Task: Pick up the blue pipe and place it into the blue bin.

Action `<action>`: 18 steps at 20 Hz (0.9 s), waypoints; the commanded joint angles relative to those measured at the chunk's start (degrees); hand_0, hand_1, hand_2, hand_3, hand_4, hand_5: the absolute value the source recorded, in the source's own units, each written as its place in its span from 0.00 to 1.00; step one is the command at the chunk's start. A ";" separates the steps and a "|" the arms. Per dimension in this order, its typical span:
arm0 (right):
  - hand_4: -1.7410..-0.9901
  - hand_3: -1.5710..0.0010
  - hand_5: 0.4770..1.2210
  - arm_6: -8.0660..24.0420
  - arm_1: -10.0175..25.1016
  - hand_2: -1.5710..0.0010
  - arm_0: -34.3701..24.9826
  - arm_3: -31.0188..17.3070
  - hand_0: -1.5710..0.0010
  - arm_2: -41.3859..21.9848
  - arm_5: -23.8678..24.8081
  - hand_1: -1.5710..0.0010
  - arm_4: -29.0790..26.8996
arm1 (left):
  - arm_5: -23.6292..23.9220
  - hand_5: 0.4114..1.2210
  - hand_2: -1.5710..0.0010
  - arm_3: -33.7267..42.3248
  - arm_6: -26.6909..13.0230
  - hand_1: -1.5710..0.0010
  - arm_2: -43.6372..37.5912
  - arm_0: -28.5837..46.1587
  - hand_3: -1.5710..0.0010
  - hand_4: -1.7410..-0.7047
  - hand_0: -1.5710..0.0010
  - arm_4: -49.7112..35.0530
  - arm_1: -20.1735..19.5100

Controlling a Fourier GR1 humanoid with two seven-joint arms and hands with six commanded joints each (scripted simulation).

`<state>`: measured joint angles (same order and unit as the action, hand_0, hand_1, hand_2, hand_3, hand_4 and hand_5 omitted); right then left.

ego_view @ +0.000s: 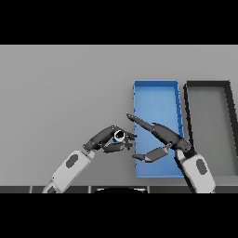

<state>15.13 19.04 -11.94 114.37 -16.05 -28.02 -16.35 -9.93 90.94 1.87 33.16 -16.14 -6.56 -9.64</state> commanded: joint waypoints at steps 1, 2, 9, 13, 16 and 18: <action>0.62 1.00 0.07 0.82 -0.70 1.00 -1.32 -0.38 1.00 -0.97 -0.30 1.00 -0.33 | 0.13 1.00 0.00 -1.01 0.01 0.00 0.13 0.03 0.05 0.00 0.00 0.55 0.27; 0.65 1.00 0.07 1.19 -1.10 1.00 -2.56 -1.42 1.00 -1.61 -1.05 1.00 -0.21 | -0.23 1.00 0.00 -0.24 0.62 0.00 0.04 0.31 0.05 0.00 0.00 0.22 -0.09; 0.70 1.00 0.05 5.07 -7.29 1.00 -11.97 -7.62 1.00 -5.81 -1.58 1.00 1.50 | -1.65 1.00 0.00 -0.24 1.16 0.00 0.92 0.71 0.02 0.00 0.00 0.67 -0.37; 0.59 0.90 0.04 5.40 -9.06 0.85 -14.87 -10.30 0.88 -6.91 -3.59 0.86 0.70 | -2.08 1.00 0.16 -0.80 1.43 0.16 0.59 0.23 0.18 0.00 0.11 1.22 -0.85; 0.41 0.60 0.06 6.28 -10.22 0.53 -18.25 -12.96 0.54 -7.20 -5.02 0.55 0.77 | -3.55 1.00 0.57 -0.13 -5.88 0.55 2.47 -0.37 0.58 0.25 0.48 4.93 -2.97; 0.28 0.45 0.17 5.55 -11.16 0.34 -18.94 -13.71 0.35 -7.70 -5.57 0.36 -2.64 | -2.32 1.00 0.45 -0.62 -4.63 0.44 0.96 -0.49 0.50 0.16 0.40 5.89 -1.54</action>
<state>20.37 7.86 -30.89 100.69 -23.74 -33.61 -19.04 -12.31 90.29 -3.09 34.08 -16.63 -0.63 -11.19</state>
